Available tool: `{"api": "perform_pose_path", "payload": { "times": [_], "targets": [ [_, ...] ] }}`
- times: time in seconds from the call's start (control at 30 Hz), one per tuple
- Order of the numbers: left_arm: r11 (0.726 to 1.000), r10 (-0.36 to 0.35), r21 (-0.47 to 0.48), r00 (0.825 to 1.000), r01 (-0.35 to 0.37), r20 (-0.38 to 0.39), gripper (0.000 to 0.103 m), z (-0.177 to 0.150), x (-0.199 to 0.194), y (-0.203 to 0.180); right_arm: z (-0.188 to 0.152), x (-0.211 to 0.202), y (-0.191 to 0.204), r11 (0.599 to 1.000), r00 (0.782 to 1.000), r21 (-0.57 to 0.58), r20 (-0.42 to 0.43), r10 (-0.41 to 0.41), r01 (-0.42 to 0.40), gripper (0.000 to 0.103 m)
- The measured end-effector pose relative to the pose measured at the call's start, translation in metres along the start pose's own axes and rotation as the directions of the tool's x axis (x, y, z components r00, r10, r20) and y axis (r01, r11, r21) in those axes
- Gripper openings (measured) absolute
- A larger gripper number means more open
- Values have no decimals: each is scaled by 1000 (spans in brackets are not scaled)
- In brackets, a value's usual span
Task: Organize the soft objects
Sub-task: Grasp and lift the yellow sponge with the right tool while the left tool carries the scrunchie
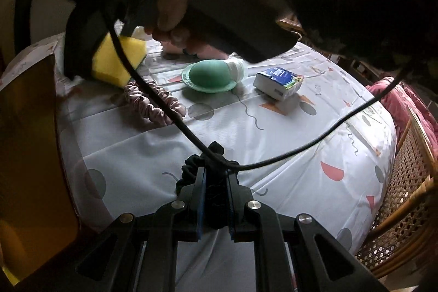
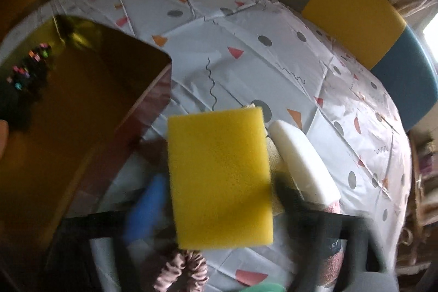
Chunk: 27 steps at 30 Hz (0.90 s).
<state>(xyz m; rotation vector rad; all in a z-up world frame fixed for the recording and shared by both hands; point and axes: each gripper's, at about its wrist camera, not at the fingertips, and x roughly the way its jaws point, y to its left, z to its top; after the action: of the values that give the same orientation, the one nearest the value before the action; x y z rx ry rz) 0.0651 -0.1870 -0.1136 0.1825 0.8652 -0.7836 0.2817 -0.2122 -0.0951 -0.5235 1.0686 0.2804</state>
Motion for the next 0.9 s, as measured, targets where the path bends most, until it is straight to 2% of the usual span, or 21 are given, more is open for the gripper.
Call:
{"api": "perform_pose_path", "payload": {
  "times": [0.1, 0.27, 0.37, 0.5, 0.7, 0.8, 0.9],
  "targets": [
    [1000, -1, -3, 1000, 1, -1, 12, 0, 0, 0, -3, -16, -6, 998, 998, 49, 56, 22, -25, 61],
    [1000, 6, -5, 1000, -6, -3, 12, 0, 0, -1, -27, -68, -27, 983, 989, 164, 139, 54, -76, 61],
    [1000, 9, -11, 1000, -9, -5, 12, 1, 0, -1, -56, -93, -41, 959, 986, 260, 153, 73, -112, 61],
    [1000, 12, -20, 1000, -12, -10, 11, 3, -3, 0, -112, -117, -50, 909, 985, 397, 161, 68, -128, 61],
    [999, 13, -44, 1000, -13, -10, 11, 5, -12, 0, -186, -120, -49, 836, 987, 528, 124, 98, -149, 61],
    [998, 6, -56, 1000, -7, -6, 11, 5, -19, -2, -207, -115, -37, 823, 985, 542, 102, 137, -170, 61],
    [999, 7, -48, 1000, -7, 10, 11, 6, -30, -8, -213, -106, -27, 819, 982, 542, 88, 169, -190, 61]
  ]
}}
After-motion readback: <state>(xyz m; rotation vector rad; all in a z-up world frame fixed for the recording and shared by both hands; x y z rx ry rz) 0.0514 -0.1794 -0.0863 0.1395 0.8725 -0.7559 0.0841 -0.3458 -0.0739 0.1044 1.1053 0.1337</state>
